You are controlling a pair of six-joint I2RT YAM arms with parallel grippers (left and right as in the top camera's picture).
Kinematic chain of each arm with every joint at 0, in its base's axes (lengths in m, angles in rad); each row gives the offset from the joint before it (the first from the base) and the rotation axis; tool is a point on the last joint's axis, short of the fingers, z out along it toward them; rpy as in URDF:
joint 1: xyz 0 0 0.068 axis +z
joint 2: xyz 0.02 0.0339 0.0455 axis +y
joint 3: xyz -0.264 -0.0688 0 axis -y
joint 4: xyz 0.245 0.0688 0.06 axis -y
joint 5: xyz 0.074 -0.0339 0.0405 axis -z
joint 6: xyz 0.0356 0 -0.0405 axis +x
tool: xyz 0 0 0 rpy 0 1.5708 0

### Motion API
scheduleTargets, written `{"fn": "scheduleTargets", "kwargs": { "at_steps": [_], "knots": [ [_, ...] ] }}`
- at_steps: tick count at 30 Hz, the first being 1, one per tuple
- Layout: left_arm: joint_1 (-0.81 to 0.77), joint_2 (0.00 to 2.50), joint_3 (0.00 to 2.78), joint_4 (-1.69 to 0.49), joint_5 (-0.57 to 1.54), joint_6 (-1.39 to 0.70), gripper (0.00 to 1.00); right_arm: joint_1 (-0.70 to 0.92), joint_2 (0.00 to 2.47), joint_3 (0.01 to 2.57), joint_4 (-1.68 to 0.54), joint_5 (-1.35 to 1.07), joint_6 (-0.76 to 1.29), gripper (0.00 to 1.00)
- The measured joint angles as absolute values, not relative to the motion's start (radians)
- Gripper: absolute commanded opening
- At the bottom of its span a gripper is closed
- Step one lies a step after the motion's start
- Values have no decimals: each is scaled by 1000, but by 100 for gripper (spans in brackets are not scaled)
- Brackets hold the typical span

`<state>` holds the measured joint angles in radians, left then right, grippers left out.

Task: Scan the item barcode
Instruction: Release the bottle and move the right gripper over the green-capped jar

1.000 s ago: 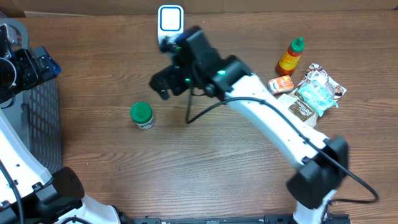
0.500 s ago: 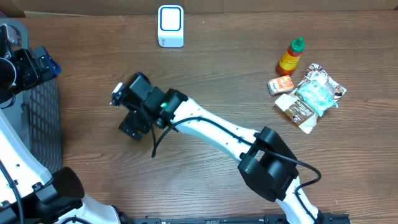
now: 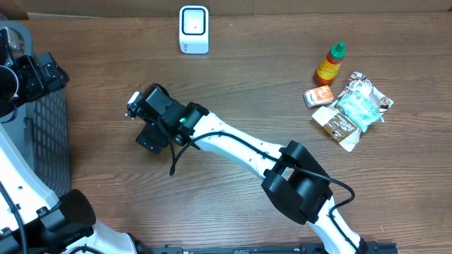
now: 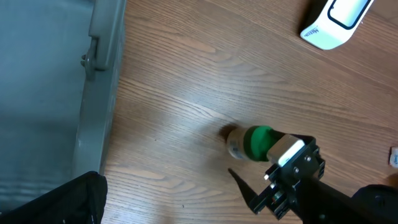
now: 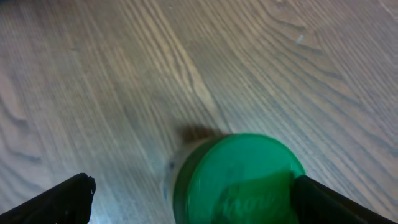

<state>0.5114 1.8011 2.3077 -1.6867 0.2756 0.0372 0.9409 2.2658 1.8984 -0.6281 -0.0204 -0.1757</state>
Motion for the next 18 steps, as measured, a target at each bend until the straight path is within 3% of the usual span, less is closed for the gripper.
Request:
{"fn": "scheduleTargets", "kwargs": {
  "at_steps": [18],
  "knots": [
    [511, 1801, 2308, -1687, 276, 37, 100, 931, 2274, 1930, -636, 18, -100, 100]
  ]
}}
